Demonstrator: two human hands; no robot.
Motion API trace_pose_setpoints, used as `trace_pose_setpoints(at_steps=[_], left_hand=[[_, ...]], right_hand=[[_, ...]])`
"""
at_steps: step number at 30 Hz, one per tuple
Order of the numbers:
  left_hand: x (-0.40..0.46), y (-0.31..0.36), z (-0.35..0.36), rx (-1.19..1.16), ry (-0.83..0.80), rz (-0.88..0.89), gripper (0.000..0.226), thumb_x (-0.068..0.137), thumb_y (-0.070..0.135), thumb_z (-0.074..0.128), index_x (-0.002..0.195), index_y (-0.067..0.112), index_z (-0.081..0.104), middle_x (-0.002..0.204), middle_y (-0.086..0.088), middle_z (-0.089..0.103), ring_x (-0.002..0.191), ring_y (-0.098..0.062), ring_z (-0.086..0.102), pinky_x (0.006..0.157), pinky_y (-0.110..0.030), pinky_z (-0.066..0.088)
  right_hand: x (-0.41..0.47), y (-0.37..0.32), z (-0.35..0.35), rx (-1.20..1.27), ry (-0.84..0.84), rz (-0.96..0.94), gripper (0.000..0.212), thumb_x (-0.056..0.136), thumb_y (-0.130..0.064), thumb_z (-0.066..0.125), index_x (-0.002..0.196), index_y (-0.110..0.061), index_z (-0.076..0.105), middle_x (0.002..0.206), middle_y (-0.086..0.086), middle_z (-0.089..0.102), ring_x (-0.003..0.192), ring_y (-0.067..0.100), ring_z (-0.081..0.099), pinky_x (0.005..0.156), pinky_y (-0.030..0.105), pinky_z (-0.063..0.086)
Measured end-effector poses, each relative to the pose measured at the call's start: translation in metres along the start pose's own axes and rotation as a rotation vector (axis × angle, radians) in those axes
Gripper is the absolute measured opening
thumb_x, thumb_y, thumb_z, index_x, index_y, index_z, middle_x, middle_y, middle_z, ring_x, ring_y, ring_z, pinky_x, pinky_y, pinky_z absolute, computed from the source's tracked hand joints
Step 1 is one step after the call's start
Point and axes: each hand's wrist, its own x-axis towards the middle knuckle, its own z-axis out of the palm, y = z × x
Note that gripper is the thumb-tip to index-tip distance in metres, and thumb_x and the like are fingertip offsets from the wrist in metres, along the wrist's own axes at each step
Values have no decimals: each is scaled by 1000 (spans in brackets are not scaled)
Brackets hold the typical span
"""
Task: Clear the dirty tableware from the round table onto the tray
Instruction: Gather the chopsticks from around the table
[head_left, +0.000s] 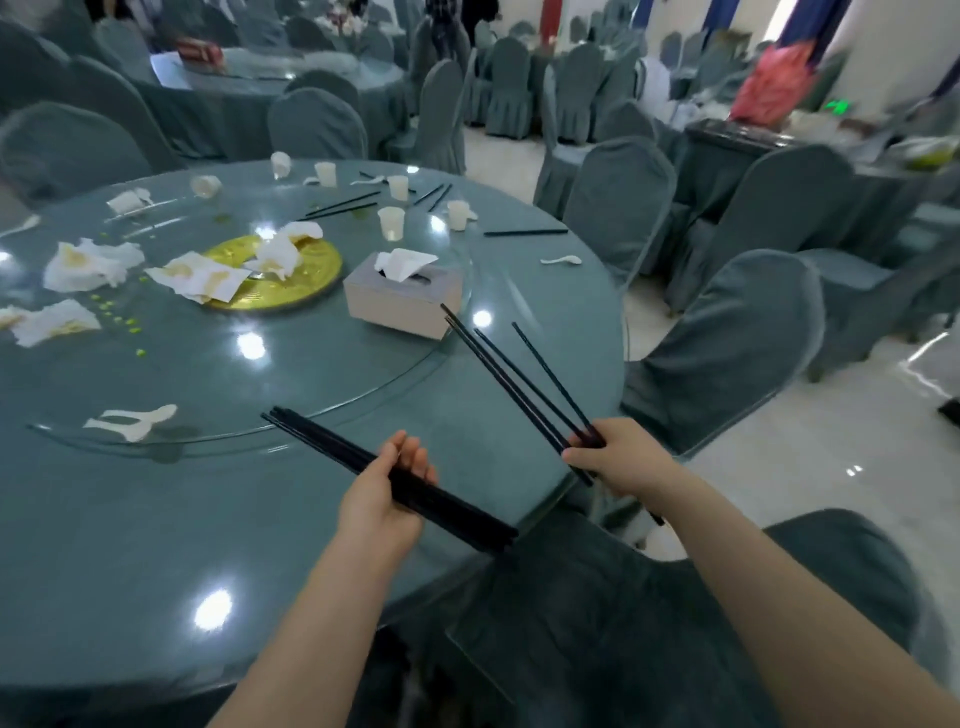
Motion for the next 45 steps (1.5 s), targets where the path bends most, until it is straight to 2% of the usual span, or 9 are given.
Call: trace_pose_setpoints(at_steps=[6, 10, 14, 17, 22, 25, 32, 37, 45], left_hand=[[-51, -24, 29, 63, -162, -63, 29, 103, 21, 39, 92, 10, 63, 77, -4, 71, 81, -17, 65, 70, -31, 49], [-85, -46, 43, 116, -263, -92, 24, 101, 16, 42, 96, 10, 65, 75, -6, 74, 80, -19, 67, 67, -33, 50], [-114, -78, 60, 127, -340, -120, 20, 100, 15, 45, 103, 8, 63, 90, -13, 72, 92, -25, 66, 67, -35, 51], [-132, -104, 76, 99, -374, -157, 19, 100, 16, 45, 102, 8, 63, 95, -16, 72, 83, -26, 70, 66, -36, 53], [-156, -168, 112, 134, -422, -169, 28, 103, 24, 38, 93, 10, 59, 81, -12, 74, 82, -26, 71, 64, -36, 54], [-172, -229, 135, 124, -425, -211, 33, 104, 32, 35, 89, 11, 56, 84, -9, 67, 87, -24, 66, 72, -39, 50], [-216, -375, 185, 159, -421, -285, 32, 102, 32, 41, 80, 11, 52, 61, -1, 52, 66, -19, 58, 72, -38, 52], [-233, -450, 215, 172, -370, -296, 32, 99, 34, 48, 73, 15, 46, 45, 5, 39, 42, -9, 41, 53, -26, 48], [-239, -528, 243, 168, -369, -357, 39, 96, 47, 47, 72, 16, 49, 43, 7, 38, 34, -7, 41, 45, -18, 44]], right_hand=[[-90, -31, -17, -124, 15, -120, 18, 84, -21, 68, 84, -3, 66, 60, -6, 55, 42, -4, 45, 43, 10, 35], [-139, -22, -27, -193, 34, -108, 11, 88, -22, 63, 87, -12, 67, 58, -8, 52, 39, -5, 43, 41, 10, 32], [-176, -9, -44, -243, 98, -109, 18, 89, -26, 62, 81, -10, 65, 63, -4, 56, 52, 2, 49, 53, 19, 39], [-199, 6, -63, -205, 142, -88, 28, 90, -27, 61, 70, -9, 52, 64, 4, 51, 59, 15, 48, 58, 29, 36], [-242, 48, -115, -43, 274, 65, 33, 88, -25, 63, 85, 7, 60, 65, 7, 50, 50, 13, 43, 45, 19, 33], [-273, 87, -157, 68, 311, 145, 26, 85, -22, 63, 77, 2, 58, 58, 5, 40, 40, 11, 32, 37, 18, 26], [-334, 186, -264, 102, 352, 199, 30, 83, -24, 65, 87, 5, 61, 60, 3, 43, 45, 12, 32, 38, 21, 25], [-356, 240, -319, 114, 456, 201, 33, 93, -43, 48, 87, -18, 69, 70, -4, 58, 37, 4, 39, 39, 17, 30], [-369, 299, -376, 22, 565, 111, 37, 91, -12, 36, 107, -28, 64, 70, -9, 57, 50, 2, 47, 50, 19, 36]])
